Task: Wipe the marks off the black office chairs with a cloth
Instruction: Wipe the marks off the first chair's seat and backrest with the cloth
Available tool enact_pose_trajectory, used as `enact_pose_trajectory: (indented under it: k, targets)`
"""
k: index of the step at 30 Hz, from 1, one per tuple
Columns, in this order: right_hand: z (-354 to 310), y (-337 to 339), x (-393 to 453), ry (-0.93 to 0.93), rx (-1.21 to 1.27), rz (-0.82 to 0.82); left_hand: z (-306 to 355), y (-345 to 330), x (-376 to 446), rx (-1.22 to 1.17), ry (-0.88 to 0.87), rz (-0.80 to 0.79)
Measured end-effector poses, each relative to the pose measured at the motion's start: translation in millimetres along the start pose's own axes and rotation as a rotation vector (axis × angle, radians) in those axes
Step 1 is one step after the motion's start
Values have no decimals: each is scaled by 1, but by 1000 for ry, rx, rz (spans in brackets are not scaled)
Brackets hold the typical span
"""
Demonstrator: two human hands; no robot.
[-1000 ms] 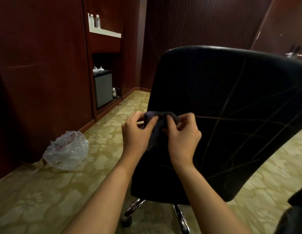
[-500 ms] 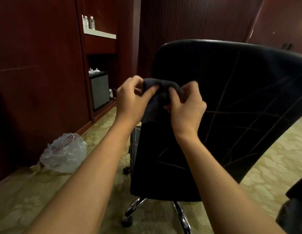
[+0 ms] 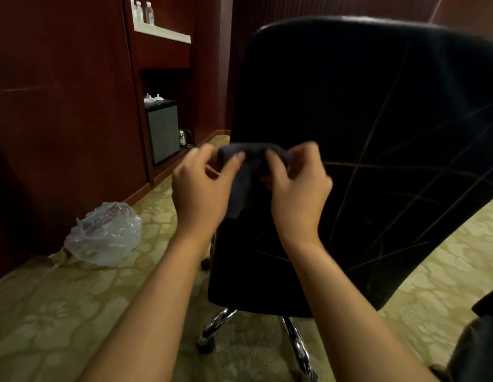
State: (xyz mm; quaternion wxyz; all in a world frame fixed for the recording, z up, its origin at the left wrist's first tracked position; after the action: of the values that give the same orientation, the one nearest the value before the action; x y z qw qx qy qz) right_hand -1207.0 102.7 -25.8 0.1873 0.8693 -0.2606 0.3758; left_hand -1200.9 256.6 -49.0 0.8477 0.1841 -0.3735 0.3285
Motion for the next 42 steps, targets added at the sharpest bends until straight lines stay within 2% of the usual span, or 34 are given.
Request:
enact_pose_trajectory:
  k: [3,7,13,17,24,29,31,33,38,40,42]
  targets:
    - [-3,-9,6,-16,0,-15,-6,-5,13,-10,48,-9]
    - [29,-23,-23,-92,-30,-59,-35,-16,-13,-146,180,-123]
    - [71,-34,-73,-174,-87,-141,-81,-13,-57,-91,259,-154]
    - [77,-35,-82,-197,-83,-164,-90,-12,-58,-106,287,-219]
    - [53,-21,-50,-67,-127,-137,-66,-5,-60,-189,276,-247]
    - [91,-28,-93,-181,-118,-177,-83,-13,-85,56,127,-224]
    - [110,-32,-115,-264,-103,-186,-94,-16,-104,108,126,-229]
    - [127,-39,-135,-330,-120,-205,-109,-16,-127,141,193,-247]
    - [174,-38,-192,-611,-198,-341,-143,-16,-186,320,591,-429]
    - [175,-33,-195,-598,-209,-376,-143,-14,-193,188,661,-444]
    - [155,-30,-172,-479,-162,-326,-128,-9,-179,-27,699,-361]
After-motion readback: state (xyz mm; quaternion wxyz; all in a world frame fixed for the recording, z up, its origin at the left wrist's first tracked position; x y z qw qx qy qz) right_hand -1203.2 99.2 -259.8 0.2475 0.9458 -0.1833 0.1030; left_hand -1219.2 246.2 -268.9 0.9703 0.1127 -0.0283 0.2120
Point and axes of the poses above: each hand's wrist, its own x-axis towards the middle knuckle, its own y-axis out of the back of the hand, z = x × y, the point moved 3 cm from there along x, towards the middle knuckle, and after that the axes turned 7 degrees about -x, right-handed, at the moved point
